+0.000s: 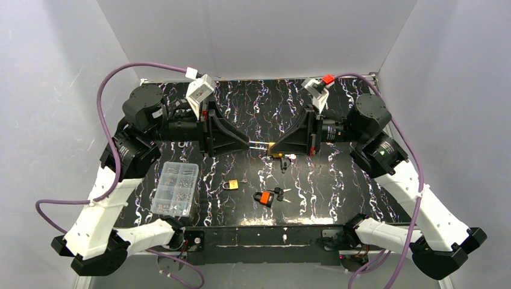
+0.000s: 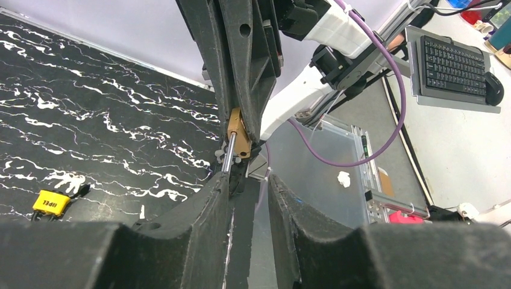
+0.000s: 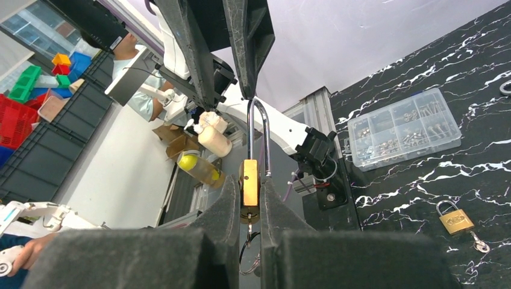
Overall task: Lock with the key
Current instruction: Lock the lock.
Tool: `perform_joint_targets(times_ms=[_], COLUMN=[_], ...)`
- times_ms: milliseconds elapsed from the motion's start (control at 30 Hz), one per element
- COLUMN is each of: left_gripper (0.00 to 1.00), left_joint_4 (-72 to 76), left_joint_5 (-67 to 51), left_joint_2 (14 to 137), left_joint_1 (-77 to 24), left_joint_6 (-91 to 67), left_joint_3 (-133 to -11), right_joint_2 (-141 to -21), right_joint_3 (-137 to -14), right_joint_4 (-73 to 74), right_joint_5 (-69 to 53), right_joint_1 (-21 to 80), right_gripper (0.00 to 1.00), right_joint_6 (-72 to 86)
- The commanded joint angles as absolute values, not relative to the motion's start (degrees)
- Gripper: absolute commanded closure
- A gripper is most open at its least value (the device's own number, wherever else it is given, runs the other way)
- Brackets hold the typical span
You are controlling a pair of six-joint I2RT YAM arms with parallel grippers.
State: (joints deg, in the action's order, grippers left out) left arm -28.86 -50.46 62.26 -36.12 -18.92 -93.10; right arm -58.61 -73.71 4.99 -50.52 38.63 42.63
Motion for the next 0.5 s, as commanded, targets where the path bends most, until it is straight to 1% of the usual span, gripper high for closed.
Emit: perform_joint_targets(times_ms=[0,67,100,300,467], left_gripper=[0.69,0.61,0.60,0.60,0.66], left_joint_4=[-29.05,-29.45,-29.64,-29.73,-29.62], left_joint_5=[-50.58,-49.34,-48.56,-47.99,-48.69], left_joint_2=[61.18,61.24,61.22,61.62,61.96], left_joint_1=[-36.17,-36.15,-36.14,-36.15,-36.16], left_joint_6=[-17.81,-17.55,-17.43,-17.58,-17.92], left_joint_3=[-92.36,-92.29,-92.36,-93.04,-93.00], right_joint_2=[-58.18,-58.18,-58.11,-57.79,-57.83], right_joint_3=[-77.20,-77.19,-77.17,-77.85,-77.95], right_joint_4=[1.54,1.25,0.74,0.53,0.66], right_joint_5=[-51.28,-51.60,-51.92,-52.26,-50.97], right_joint_1=[38.58,38.58,38.58,38.58,38.58], right_gripper=[0.99,0.99,0.99,0.99,0.99], right_joint_6=[43.97,44.42,44.98,45.77,45.44])
